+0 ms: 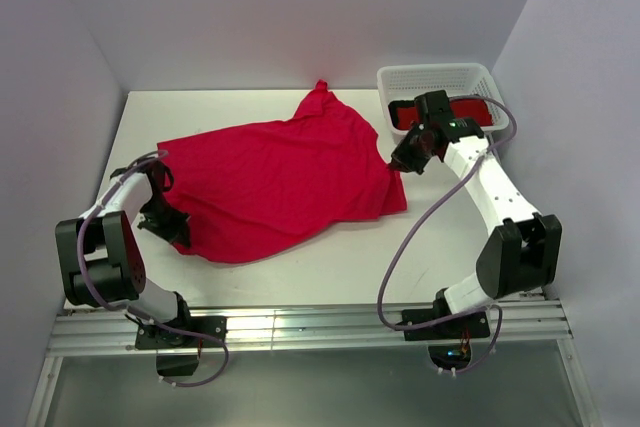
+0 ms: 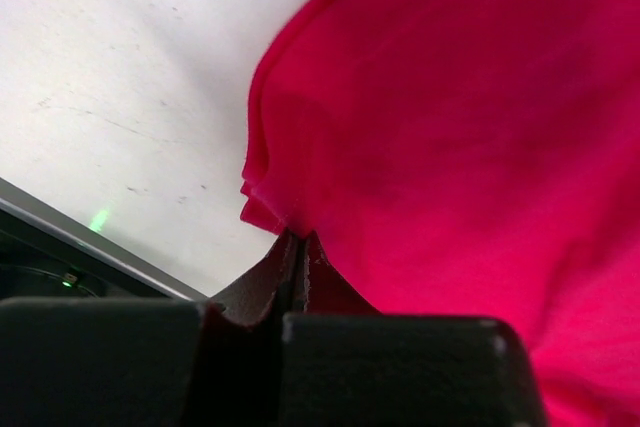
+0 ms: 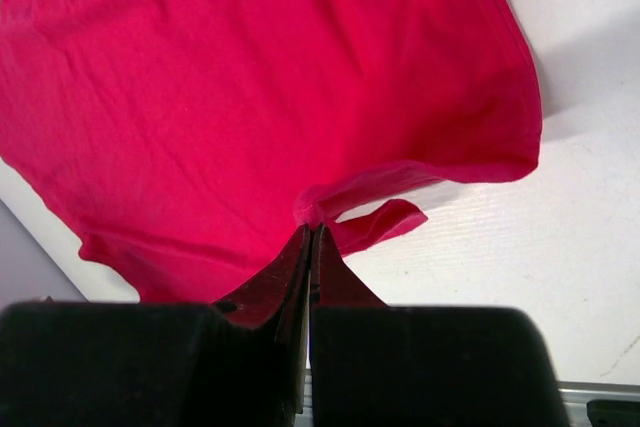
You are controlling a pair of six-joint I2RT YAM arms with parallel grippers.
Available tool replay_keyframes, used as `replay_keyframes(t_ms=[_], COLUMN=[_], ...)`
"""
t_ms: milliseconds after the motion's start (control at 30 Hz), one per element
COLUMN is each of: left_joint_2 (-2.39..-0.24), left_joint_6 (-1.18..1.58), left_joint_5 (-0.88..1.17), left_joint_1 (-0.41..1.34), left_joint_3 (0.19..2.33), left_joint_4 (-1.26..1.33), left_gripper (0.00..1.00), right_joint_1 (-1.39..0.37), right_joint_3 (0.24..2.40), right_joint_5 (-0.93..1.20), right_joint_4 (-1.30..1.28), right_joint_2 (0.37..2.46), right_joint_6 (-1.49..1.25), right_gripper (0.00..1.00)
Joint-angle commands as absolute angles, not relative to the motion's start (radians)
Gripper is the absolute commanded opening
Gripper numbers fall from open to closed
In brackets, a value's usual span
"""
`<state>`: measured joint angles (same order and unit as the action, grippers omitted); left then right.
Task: Roll the t-shirts
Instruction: Fold the tshirt
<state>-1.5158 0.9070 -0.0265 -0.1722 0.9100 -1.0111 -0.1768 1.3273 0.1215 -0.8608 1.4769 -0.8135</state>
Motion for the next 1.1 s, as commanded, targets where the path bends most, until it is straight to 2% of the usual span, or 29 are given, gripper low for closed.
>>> replay_keyframes(t_ms=[0,200,333,667,833,1067], left_joint_2=[-1.511,-1.442,-1.431,-1.43,-1.411,-1.371], left_joint_6=[0.953,0.997,1.005,1.022,1.014,1.003], left_joint_5=[0.021,0.1,0.081,0.005,0.005,0.005], left_joint_1=[-0.181,-0.224,-0.259,-0.321,-0.353,-0.367], left_joint_3=[0.954,0.853,0.851,1.043,1.057,0.971], left_joint_4=[-1.061,-1.072,-1.103,-1.295,-1.333,-1.313], left_gripper=[0.01,0.0,0.0,0.01,0.0,0.01], right_joint_1=[-0.17,-0.172,-0.17,-0.178,-0.199,-0.207], right_joint_3=[1.414,1.509,1.549,1.632,1.543,1.441], right_joint_5=[0.129,0.147,0.156,0.178,0.184,0.19], right_joint_4=[-0.861,-0.893,-0.893,-0.948,-0.98,-1.023], right_joint_2=[1.502,1.569,1.594,1.664,1.583,1.47], right_joint_6=[-0.769,-0.739,-0.741,-0.709,-0.726,-0.729], right_gripper=[0.0,0.0,0.0,0.0,0.0,0.0])
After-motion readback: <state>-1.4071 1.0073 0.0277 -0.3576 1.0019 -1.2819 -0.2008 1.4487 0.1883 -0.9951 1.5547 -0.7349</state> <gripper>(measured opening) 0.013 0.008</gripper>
